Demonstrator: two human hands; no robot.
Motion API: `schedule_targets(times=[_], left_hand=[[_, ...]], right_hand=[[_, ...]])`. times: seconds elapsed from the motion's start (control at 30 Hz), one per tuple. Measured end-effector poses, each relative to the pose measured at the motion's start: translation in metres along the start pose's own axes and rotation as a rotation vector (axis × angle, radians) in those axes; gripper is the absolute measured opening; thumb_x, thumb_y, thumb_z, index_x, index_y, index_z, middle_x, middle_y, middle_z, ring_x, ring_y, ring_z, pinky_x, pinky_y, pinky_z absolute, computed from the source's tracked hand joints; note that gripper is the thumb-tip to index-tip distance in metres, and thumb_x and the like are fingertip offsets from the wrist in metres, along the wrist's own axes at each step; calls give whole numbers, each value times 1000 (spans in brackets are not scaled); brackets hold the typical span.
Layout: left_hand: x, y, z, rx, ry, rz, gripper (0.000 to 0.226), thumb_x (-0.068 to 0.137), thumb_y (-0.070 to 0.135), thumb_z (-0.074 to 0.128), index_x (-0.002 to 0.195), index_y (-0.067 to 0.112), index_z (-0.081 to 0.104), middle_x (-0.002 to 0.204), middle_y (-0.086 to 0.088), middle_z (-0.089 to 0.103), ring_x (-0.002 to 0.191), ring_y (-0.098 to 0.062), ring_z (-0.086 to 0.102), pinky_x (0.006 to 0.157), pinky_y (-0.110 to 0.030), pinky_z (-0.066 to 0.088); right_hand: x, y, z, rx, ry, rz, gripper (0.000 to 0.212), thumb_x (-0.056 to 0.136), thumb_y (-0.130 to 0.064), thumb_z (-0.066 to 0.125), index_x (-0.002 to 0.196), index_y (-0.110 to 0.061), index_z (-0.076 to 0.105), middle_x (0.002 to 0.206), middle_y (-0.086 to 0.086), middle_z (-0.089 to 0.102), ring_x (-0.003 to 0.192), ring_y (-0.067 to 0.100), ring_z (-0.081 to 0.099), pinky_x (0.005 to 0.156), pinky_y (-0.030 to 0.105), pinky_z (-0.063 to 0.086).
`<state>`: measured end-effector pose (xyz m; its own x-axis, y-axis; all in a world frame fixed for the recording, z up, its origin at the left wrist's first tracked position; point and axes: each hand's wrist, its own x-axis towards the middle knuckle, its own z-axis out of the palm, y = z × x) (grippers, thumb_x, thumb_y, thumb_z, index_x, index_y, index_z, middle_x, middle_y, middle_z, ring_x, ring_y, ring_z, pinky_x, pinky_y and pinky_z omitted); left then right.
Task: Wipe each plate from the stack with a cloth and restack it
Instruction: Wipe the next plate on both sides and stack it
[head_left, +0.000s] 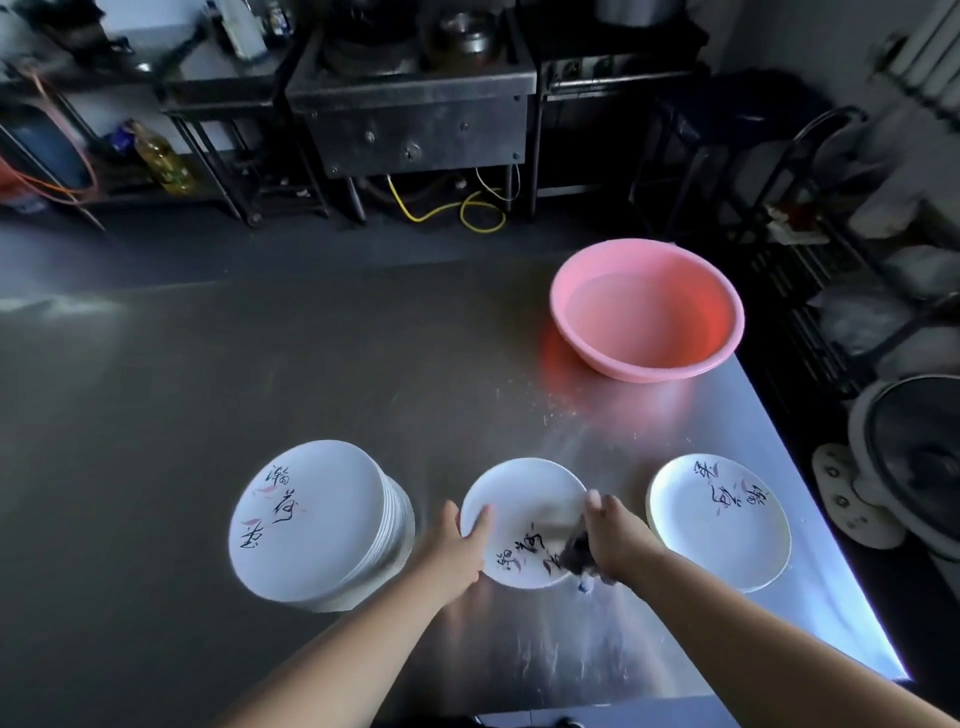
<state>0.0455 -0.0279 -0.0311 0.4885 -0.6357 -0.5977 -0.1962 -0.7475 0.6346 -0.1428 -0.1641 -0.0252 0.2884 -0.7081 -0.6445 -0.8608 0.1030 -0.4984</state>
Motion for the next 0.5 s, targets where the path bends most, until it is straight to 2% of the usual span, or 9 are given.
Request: schedule_targets(times=[0.07,0.13,0.17,0.23,0.3,0.33,0.4,0.43,0.5], left_hand=[[-3,3,-1,-215,88,27,59,82,86,30,97,31,45,83,0,77,72,-18,74,77,-37,56],[-8,6,-5,-364,217,97,63,79,89,28,93,30,46,81,5,68,81,-24,71,84,-47,56],[-15,12,-8,-381,248,164,59,85,84,33,92,27,46,81,4,60,81,-23,64,82,-42,54],[-31,27,-15,-418,265,278,36,98,59,53,97,24,47,84,3,49,79,-17,52,76,-31,44],[-41,38,-20,-488,246,341,16,103,28,64,105,22,49,83,3,47,75,-11,48,74,-29,39],[-46,45,-24,-524,246,355,17,102,18,65,108,21,50,82,4,48,74,-10,47,75,-29,39],[-56,58,-29,-673,194,343,27,101,7,65,118,22,52,90,4,64,81,-10,58,82,-30,44],[-61,65,-31,-776,153,325,34,101,2,64,125,24,53,102,4,73,91,-10,65,89,-33,49],[-74,76,-34,-908,79,317,43,101,-3,61,135,22,55,122,-1,75,113,-18,70,102,-42,53]], right_hand=[[-13,1,-4,320,115,-96,61,103,-52,19,96,-7,60,76,4,74,57,16,62,53,29,50],[-33,-4,-14,468,237,-221,51,110,-50,30,94,-10,55,68,-2,68,59,12,56,58,24,46],[-42,-6,-20,486,301,-301,43,110,-48,39,93,-11,54,70,0,63,63,13,55,58,22,44],[-52,-10,-29,462,382,-446,28,105,-38,59,91,-14,53,75,4,61,67,13,52,61,23,44],[-60,-13,-37,412,395,-550,18,100,-28,67,92,-19,54,69,-4,57,62,8,47,60,24,43],[-64,-14,-40,385,395,-568,14,100,-26,67,94,-22,54,67,-8,56,59,7,46,58,23,42],[-71,-14,-49,316,420,-595,11,100,-27,66,99,-28,55,69,-10,61,58,7,49,56,21,43],[-74,-14,-54,275,450,-602,11,100,-30,66,100,-30,55,73,-11,64,63,8,54,58,22,44],[-77,-12,-64,218,510,-581,9,100,-32,66,99,-32,56,85,-15,67,78,5,60,64,24,45]])
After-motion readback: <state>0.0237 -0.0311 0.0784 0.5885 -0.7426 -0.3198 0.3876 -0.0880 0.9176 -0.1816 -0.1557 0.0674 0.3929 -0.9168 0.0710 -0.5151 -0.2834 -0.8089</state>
